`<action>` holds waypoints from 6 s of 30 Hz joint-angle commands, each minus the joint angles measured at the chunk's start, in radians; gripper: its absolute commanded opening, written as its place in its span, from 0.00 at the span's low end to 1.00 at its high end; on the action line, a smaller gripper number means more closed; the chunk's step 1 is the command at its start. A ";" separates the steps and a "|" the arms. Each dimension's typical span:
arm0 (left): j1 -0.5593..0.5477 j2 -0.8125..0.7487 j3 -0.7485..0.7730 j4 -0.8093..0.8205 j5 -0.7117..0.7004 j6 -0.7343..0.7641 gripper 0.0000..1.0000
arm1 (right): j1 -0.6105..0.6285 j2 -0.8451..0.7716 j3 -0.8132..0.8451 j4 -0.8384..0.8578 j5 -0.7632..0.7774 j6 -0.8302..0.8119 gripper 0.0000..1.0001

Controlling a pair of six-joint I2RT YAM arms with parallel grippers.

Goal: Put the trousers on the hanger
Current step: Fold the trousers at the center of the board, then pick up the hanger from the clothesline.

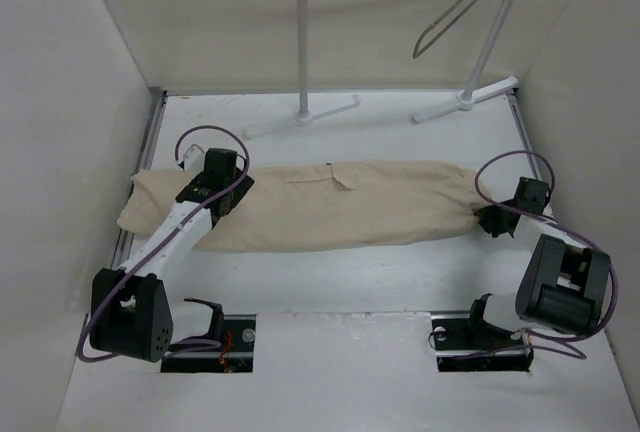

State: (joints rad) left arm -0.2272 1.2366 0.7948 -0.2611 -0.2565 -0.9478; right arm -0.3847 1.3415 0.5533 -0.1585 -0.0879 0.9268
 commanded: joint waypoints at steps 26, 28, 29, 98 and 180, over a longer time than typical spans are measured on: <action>0.256 0.101 -0.147 0.037 -0.036 0.182 0.28 | 0.046 -0.352 0.511 -0.355 0.175 -0.094 0.09; 0.268 0.097 -0.173 0.025 -0.039 0.179 0.28 | 0.098 -0.393 0.520 -0.383 0.206 -0.112 0.09; 0.278 0.077 -0.189 0.014 -0.047 0.175 0.28 | 0.132 -0.413 0.528 -0.398 0.217 -0.118 0.09; 0.391 -0.041 -0.123 -0.087 0.013 0.038 0.43 | 1.521 -0.211 1.358 -1.029 0.842 -0.241 0.17; -0.255 -0.023 0.009 -0.079 -0.036 0.073 0.44 | 0.428 0.631 1.611 -0.019 -0.345 0.018 0.62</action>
State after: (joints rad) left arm -0.4767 1.2255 0.8009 -0.3561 -0.2848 -0.8726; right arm 0.0303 1.9572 2.1277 -0.2310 -0.4103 0.9173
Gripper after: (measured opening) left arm 0.436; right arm 0.623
